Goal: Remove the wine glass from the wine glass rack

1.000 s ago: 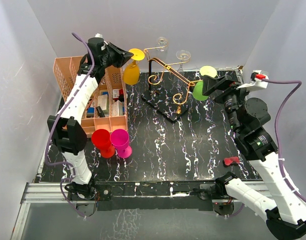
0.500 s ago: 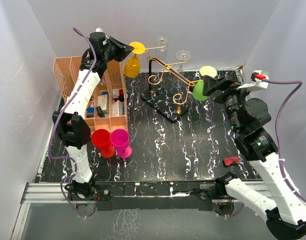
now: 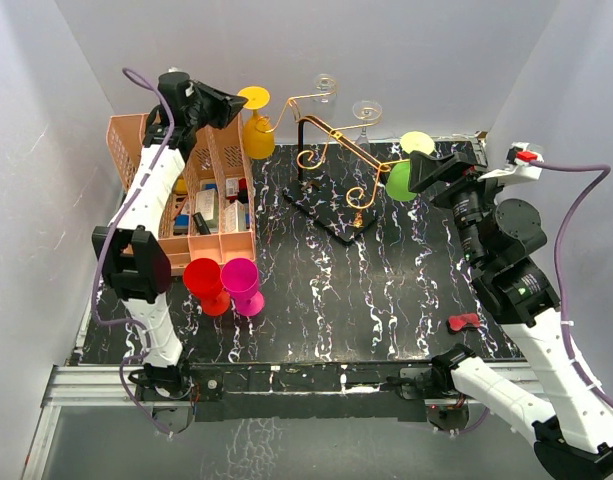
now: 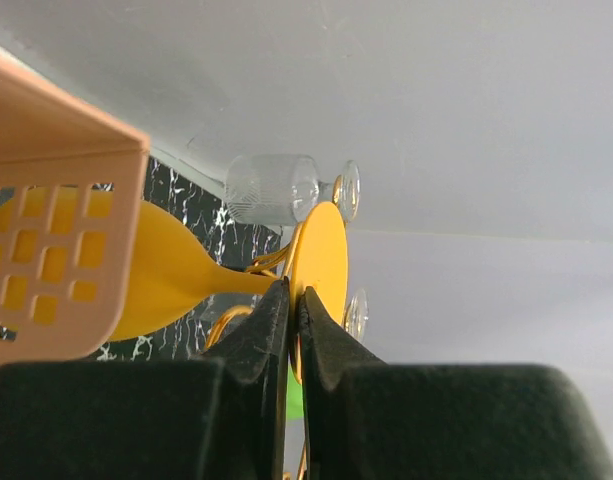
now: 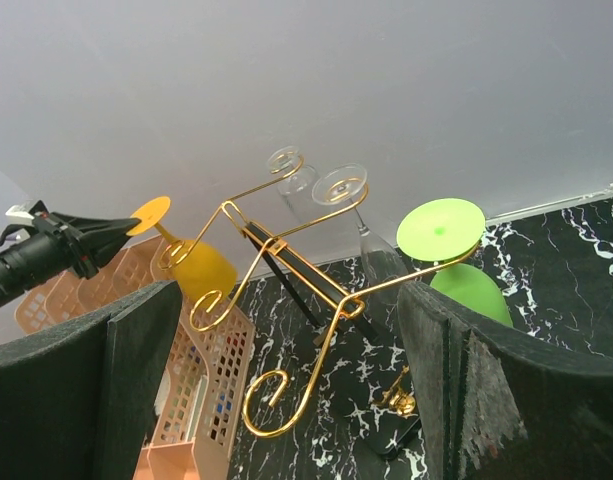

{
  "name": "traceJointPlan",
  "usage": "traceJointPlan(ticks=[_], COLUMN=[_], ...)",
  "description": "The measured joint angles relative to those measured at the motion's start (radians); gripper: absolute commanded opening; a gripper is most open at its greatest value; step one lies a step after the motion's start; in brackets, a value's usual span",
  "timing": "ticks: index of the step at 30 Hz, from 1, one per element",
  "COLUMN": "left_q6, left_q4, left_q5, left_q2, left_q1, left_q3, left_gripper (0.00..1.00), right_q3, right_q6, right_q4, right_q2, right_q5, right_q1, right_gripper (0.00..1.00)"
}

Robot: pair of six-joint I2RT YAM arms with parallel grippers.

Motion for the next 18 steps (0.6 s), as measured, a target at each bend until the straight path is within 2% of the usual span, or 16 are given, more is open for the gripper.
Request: traceJointPlan(ticks=[7, 18], left_q6=[-0.071, -0.183], left_q4=[0.082, 0.194], left_q5=[0.014, 0.062], left_q2=[-0.148, -0.361], left_q1=[0.026, 0.052], left_q3=[-0.220, -0.476], left_gripper=[0.00, 0.00], right_q3=[0.000, 0.005], right_q6=[0.005, 0.026], right_q4=[-0.003, -0.013], right_q2=[0.005, 0.018], right_q5=[-0.005, -0.027], right_q1=[0.000, 0.000], right_gripper=[0.99, 0.99])
